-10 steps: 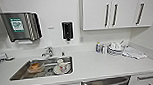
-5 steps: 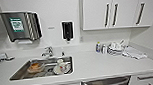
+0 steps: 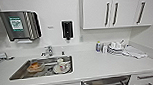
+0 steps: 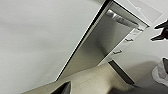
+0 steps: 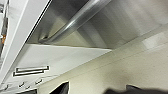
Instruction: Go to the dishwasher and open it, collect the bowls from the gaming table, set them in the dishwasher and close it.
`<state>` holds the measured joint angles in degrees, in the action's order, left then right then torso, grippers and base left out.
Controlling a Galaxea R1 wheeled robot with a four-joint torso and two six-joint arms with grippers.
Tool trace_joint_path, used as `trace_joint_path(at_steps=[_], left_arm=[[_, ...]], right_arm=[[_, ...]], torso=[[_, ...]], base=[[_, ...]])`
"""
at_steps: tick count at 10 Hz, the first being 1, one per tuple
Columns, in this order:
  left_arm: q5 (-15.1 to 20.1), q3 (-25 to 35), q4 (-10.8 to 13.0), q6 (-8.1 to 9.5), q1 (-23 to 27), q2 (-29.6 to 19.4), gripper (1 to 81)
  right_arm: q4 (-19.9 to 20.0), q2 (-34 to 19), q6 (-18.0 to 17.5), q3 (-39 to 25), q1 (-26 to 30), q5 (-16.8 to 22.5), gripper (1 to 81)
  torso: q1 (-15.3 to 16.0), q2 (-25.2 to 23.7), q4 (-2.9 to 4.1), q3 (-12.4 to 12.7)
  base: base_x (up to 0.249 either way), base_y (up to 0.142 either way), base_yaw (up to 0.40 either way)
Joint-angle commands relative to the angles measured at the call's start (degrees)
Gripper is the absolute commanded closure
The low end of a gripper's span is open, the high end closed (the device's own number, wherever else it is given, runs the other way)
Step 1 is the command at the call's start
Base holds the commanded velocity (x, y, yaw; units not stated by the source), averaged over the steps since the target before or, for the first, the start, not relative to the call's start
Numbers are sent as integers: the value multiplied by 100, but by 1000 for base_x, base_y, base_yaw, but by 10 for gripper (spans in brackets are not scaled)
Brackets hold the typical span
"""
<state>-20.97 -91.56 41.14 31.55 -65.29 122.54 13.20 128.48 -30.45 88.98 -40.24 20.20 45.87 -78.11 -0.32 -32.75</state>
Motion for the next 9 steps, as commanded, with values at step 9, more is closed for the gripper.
trace_joint_path(at_steps=[9], left_arm=[[-13,-99,17,53,495,-186,10]], right_arm=[[24,-417,-496,-400,2129,563,10]], torso=[[6,7,0,-999]], base=[[0,0,0]])
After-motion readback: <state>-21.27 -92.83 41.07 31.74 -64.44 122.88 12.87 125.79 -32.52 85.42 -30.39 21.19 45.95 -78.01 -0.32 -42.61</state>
